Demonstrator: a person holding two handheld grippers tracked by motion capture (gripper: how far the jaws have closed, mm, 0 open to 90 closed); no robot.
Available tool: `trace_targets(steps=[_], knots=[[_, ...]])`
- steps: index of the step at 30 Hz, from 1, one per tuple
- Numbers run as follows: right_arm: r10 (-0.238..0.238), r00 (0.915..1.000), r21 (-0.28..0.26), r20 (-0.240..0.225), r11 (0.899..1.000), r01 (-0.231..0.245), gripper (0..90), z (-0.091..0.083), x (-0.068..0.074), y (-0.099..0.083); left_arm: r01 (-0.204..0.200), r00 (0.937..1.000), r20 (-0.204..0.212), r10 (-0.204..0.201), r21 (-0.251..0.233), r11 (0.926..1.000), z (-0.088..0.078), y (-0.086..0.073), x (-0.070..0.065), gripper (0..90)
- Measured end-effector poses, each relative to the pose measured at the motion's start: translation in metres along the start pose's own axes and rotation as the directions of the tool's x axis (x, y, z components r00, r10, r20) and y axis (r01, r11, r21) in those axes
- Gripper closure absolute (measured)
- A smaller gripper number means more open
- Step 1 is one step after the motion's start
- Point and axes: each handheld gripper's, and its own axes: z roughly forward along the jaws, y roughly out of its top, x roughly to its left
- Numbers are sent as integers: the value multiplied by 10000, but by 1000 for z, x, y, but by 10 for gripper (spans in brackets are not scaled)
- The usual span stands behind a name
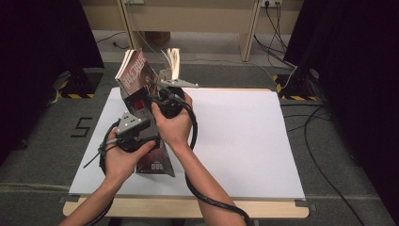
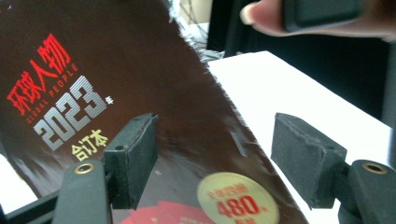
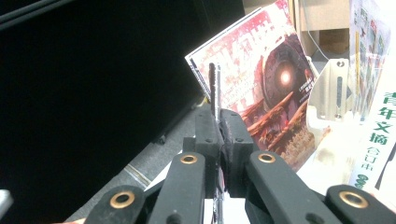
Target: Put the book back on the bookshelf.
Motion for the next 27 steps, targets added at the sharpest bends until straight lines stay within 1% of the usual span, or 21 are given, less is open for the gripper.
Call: trace_targets(steps=[1, 6, 7, 9, 10, 11, 13, 16, 17, 19, 20, 21, 22, 23, 24, 25, 26, 27], knots=[[51, 10000, 52, 53, 10000, -52, 870, 0, 0, 0, 81, 9999, -63, -81, 58, 9999, 3, -1, 0, 289], [129, 9999, 104, 109, 9999, -130, 867, 1, 1, -1, 23, 9998, -202, -21, 133, 9999, 7, -4, -1, 299], [151, 9998, 126, 113, 9998, -152, 867, 1, 2, -1, 54, 9997, -229, -52, 87, 9999, 7, -5, -1, 299], [183, 9998, 43, 96, 9998, -183, 867, 1, 6, -2, 254, 9991, -340, -257, -85, 9996, 5, -8, 0, 302], [183, 9998, 43, 96, 9998, -183, 867, 1, 6, -2, 254, 9991, -340, -257, -85, 9996, 5, -8, 0, 307], [236, 9997, -54, 84, 9997, -236, 869, 0, 9, -2, 291, 9989, -372, -296, -139, 9995, 4, -11, 1, 320], [206, 9998, -212, 18, 9996, -205, 870, -2, 12, -3, 239, 9987, -453, -244, -122, 9996, 2, -14, 3, 351], [130, 9999, -197, -31, 9997, -131, 870, -4, 15, -2, 241, 9983, -520, -246, -97, 9997, 1, -17, 6, 374], [73, 10000, -161, -66, 9998, -74, 871, -4, 17, -2, 304, 9981, -523, -311, -126, 9995, 0, -19, 7, 389], [29, 9998, -57, -186, 10000, -30, 872, -5, 20, -3, 207, 9975, -668, -220, -199, 9996, -3, -26, 10, 455], [-11, 9998, -34, -209, 10000, 10, 872, -4, 21, -4, 207, 9975, -668, -220, -199, 9996, -3, -26, 10, 480], [-115, 9997, -6, -224, 9999, 115, 871, -4, 22, -5, 319, 9974, -642, -329, -160, 9994, -5, -31, 12, 505], [-115, 9997, -6, -224, 9999, 115, 871, -4, 22, -5, 319, 9974, -642, -329, -160, 9994, -5, -31, 12, 531], [-203, 9995, 104, -260, 9997, 206, 871, -3, 24, -8, 718, 9963, -467, -721, -80, 9974, -8, -36, 16, 558], [-203, 9995, 104, -260, 9997, 206, 871, -3, 24, -8, 718, 9963, -467, -721, -80, 9974, -8, -36, 16, 586], [-208, 9993, 167, -300, 9996, 213, 871, -2, 26, -9, 1001, 9943, -365, -1003, -66, 9950, -8, -39, 18, 586], [-270, 9989, 270, -373, 9992, 280, 870, 0, 28, -13, 1393, 9898, -297, -1393, -29, 9902, -10, -45, 22, 635], [-337, 9987, 328, -372, 9989, 349, 869, 0, 29, -14, 1507, 9881, -308, -1506, -12, 9886, -11, -47, 23, 656]])
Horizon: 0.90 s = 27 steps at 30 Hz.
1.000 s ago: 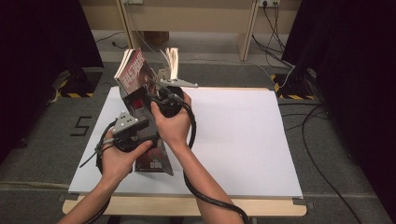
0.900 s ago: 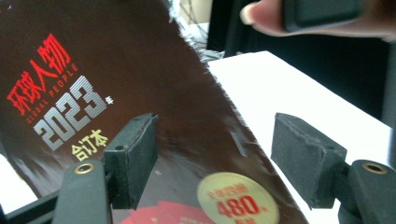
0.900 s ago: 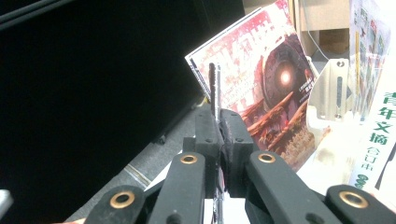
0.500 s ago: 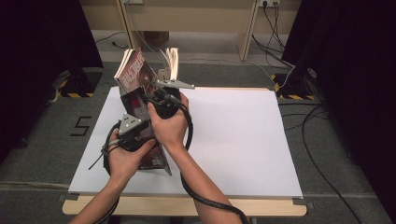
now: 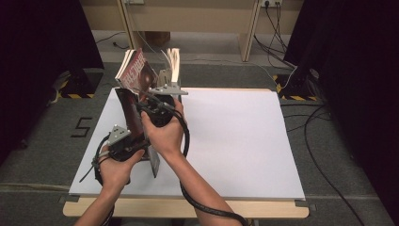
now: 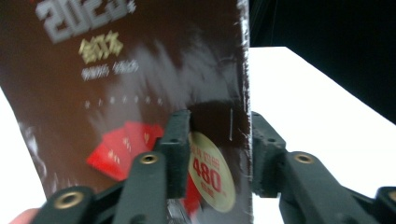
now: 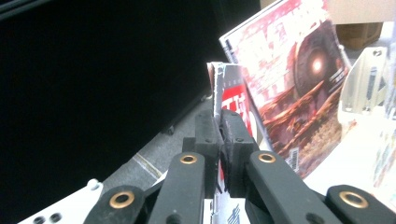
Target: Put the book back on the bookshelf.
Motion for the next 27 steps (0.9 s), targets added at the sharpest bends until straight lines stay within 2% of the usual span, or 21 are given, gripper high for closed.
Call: trace_targets(steps=[9, 13, 14, 17, 18, 19, 20, 21, 22, 23, 25, 26, 27], knots=[[-416, 9991, 180, -123, 9990, 419, 851, 6, 9, -4, 100, 9997, -220, -100, 0, 10000, -7, -6, 8, 799], [-625, 9972, 194, -402, 9978, 633, 826, 8, 13, -5, 18, 9983, -588, -28, -162, 9999, -11, -10, 13, 845], [-684, 9959, 159, -588, 9975, 695, 812, 8, 14, -5, 60, 9981, -607, -69, -152, 9999, -12, -10, 16, 854], [-973, 9925, -67, -737, 9953, 971, 727, 2, 17, -1, 143, 9982, -576, -154, -188, 9997, -17, -11, 21, 858], [-764, 9920, -312, -1007, 9968, 736, 701, -4, 14, 2, 189, 9980, -600, -200, -197, 9996, -18, -12, 22, 858], [-764, 9920, -312, -1007, 9968, 736, 701, -4, 14, 2, 255, 9978, -603, -268, -212, 9994, -19, -12, 23, 858], [-742, 9944, -477, -751, 9964, 707, 697, -11, 9, 4, 255, 9976, -637, -268, -216, 9994, -21, -13, 25, 858], [-742, 9944, -477, -751, 9964, 707, 697, -11, 9, 4, 255, 9976, -637, -268, -216, 9994, -21, -13, 25, 859], [-522, 9966, -551, -637, 9973, 487, 695, -17, 0, 4, 208, 9976, -649, -224, -254, 9995, -23, -13, 24, 859], [-522, 9966, -551, -637, 9973, 487, 695, -17, 0, 4, 208, 9976, -649, -224, -254, 9995, -23, -13, 24, 859], [-366, 9985, -580, -415, 9977, 341, 696, -23, -11, 3, 187, 9977, -644, -207, -323, 9993, -25, -13, 24, 859], [-86, 9995, -560, -292, 9984, 70, 696, -28, -23, 0, 275, 9978, -598, -302, -461, 9986, -28, -13, 26, 861], [-86, 9995, -560, -292, 9984, 70, 696, -28, -23, 0, 275, 9978, -598, -302, -461, 9986, -28, -13, 26, 862]])
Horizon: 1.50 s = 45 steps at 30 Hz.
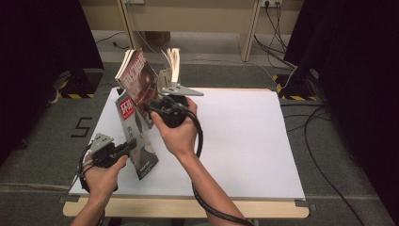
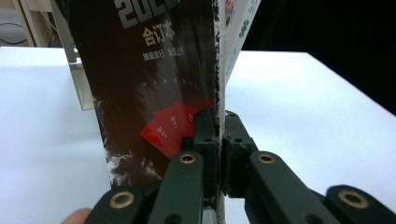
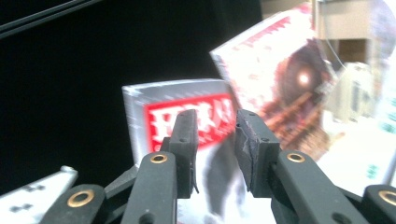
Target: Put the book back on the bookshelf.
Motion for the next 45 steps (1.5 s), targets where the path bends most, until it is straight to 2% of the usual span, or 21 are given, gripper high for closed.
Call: trace_targets(steps=[1, 2, 3, 4, 6, 7, 9, 10, 13, 15, 16, 21, 29, 31, 33, 36, 37, 45], knots=[[164, 9997, -2, 188, 9999, -164, 697, -7, -11, -3, 53, 10000, 13, -52, -140, 9999, -5, 2, 4, 862], [164, 9997, -2, 188, 9999, -164, 697, -7, -11, -3, 53, 10000, 13, -52, -140, 9999, -5, 2, 4, 862], [384, 9986, -5, 352, 9993, -384, 693, -14, -22, -7, 94, 10000, -2, -94, -244, 9997, -8, 3, 6, 863], [384, 9986, -5, 352, 9993, -384, 693, -14, -22, -7, 116, 9999, -31, -117, -314, 9994, -11, 5, 8, 863], [545, 9970, -60, 554, 9985, -542, 692, -20, -34, -12, 117, 9999, -90, -121, -433, 9990, -16, 7, 11, 863], [744, 9944, -94, 757, 9972, -739, 692, -26, -45, -16, 142, 9999, -90, -147, -499, 9987, -20, 9, 14, 862], [953, 9912, -119, 917, 9954, -946, 692, -33, -55, -21, 107, 9999, -78, -110, -475, 9988, -21, 10, 16, 863], [953, 9912, -119, 917, 9954, -946, 692, -33, -55, -21, 120, 9999, -22, -121, -469, 9988, -23, 11, 17, 863], [1139, 9868, -151, 1152, 9935, -1129, 692, -41, -68, -29, 264, 9996, 87, -260, -586, 9979, -27, 14, 23, 863], [1354, 9815, -153, 1356, 9908, -1346, 693, -49, -79, -36, 268, 9996, 16, -267, -629, 9977, -32, 17, 27, 862], [1354, 9815, -153, 1356, 9908, -1346, 693, -49, -79, -36, 268, 9996, 16, -267, -629, 9977, -32, 17, 27, 863], [1746, 9702, -114, 1679, 9845, -1752, 694, -58, -96, -48, 343, 9993, -102, -352, -763, 9965, -44, 22, 35, 863], [1889, 9625, -27, 1947, 9814, -1921, 694, -65, -107, -57, 254, 9994, -225, -276, -936, 9953, -60, 29, 45, 863], [1849, 9627, -12, 1973, 9821, -1884, 694, -66, -109, -58, 372, 9989, -229, -399, -1052, 9938, -65, 32, 50, 862], [1905, 9595, 16, 2075, 9808, -1951, 693, -68, -113, -62, 224, 9986, -442, -278, -1186, 9927, -73, 36, 57, 862], [1971, 9564, -2, 2156, 9794, -2018, 692, -70, -116, -65, 163, 9983, -526, -231, -1254, 9920, -76, 39, 60, 862], [2043, 9526, -17, 2255, 9778, -2093, 689, -71, -120, -68, 82, 9982, -585, -157, -1258, 9920, -75, 42, 64, 861], [2210, 9454, 89, 2397, 9732, -2297, 683, -72, -127, -81, 27, 9966, -813, -143, -1410, 9900, -73, 49, 68, 862]])
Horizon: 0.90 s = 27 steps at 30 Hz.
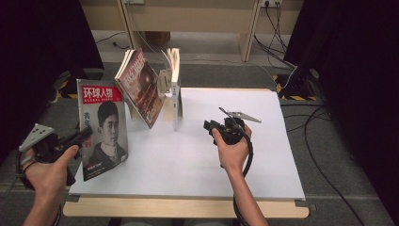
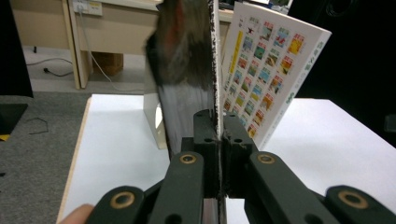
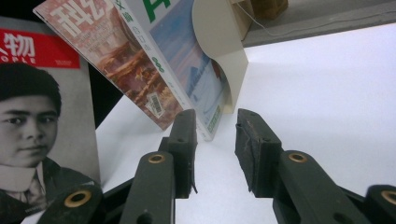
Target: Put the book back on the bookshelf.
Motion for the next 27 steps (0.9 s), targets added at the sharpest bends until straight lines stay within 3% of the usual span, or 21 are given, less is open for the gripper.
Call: trace_targets(steps=[5, 12, 17, 20, 27], knots=[[-12, 10000, 9, 61, 10000, 12, 680, -1, -5, -4, 44, 10000, -84, -46, -198, 9998, 2, 8, 2, 862], [256, 9994, 155, 218, 9995, -259, 677, -2, -15, -15, 2, 9999, -138, -7, -335, 9994, 19, 14, 6, 862], [297, 9991, 120, 288, 9995, -301, 676, -4, -21, -18, 186, 9998, 105, -182, -422, 9989, 30, 18, 7, 863], [433, 9984, 150, 368, 9989, -439, 675, -6, -25, -21, 215, 9987, 464, -196, -415, 9989, 37, 19, 4, 862], [531, 9977, 197, 412, 9983, -540, 675, -7, -30, -27, 140, 9986, 509, -122, -347, 9993, 53, 18, 5, 862]])
